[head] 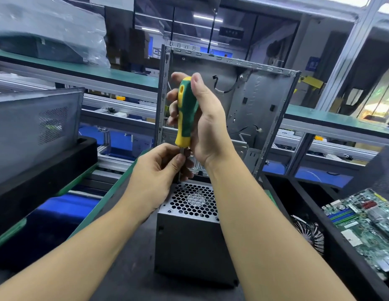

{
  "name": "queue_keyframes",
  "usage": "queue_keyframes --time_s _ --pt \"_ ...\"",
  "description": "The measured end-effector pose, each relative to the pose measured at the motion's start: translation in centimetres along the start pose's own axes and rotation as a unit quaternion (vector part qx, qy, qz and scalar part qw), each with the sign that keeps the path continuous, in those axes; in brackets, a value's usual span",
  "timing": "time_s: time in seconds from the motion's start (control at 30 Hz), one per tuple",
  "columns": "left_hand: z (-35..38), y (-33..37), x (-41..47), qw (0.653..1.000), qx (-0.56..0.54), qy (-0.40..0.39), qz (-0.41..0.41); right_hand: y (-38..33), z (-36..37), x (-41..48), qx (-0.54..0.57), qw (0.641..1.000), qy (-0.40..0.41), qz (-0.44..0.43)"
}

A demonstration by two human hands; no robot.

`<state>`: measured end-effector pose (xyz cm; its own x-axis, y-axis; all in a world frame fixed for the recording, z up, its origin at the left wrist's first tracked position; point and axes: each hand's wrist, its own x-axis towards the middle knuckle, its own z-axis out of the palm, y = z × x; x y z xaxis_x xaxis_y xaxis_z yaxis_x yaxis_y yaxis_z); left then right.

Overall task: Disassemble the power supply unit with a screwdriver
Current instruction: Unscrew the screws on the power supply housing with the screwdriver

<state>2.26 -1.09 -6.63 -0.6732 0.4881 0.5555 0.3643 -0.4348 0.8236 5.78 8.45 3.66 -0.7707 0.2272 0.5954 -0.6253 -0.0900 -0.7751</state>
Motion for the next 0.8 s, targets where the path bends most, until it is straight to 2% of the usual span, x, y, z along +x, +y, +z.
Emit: queue_keyframes --time_s 0.3,0.5,0.67,0.8 --pt "0.0 0.4 0.0 0.999 0.035 -0.005 0.007 -0.4 -0.3 -0.1 -0.046 0.996 0.066 -0.037" --pt "0.2 0.7 -0.2 0.999 0.046 0.003 -0.021 -0.6 -0.1 -0.3 0.044 0.999 -0.003 -0.007" --pt "0.0 1.0 -0.8 0.99 0.073 -0.043 -0.114 -0.4 -0.1 -0.2 0.071 0.997 -0.007 0.023" --pt "0.6 1.9 -1.4 0.959 0.153 -0.036 -0.234 -0.4 0.0 -0.3 0.029 1.0 -0.003 0.005"
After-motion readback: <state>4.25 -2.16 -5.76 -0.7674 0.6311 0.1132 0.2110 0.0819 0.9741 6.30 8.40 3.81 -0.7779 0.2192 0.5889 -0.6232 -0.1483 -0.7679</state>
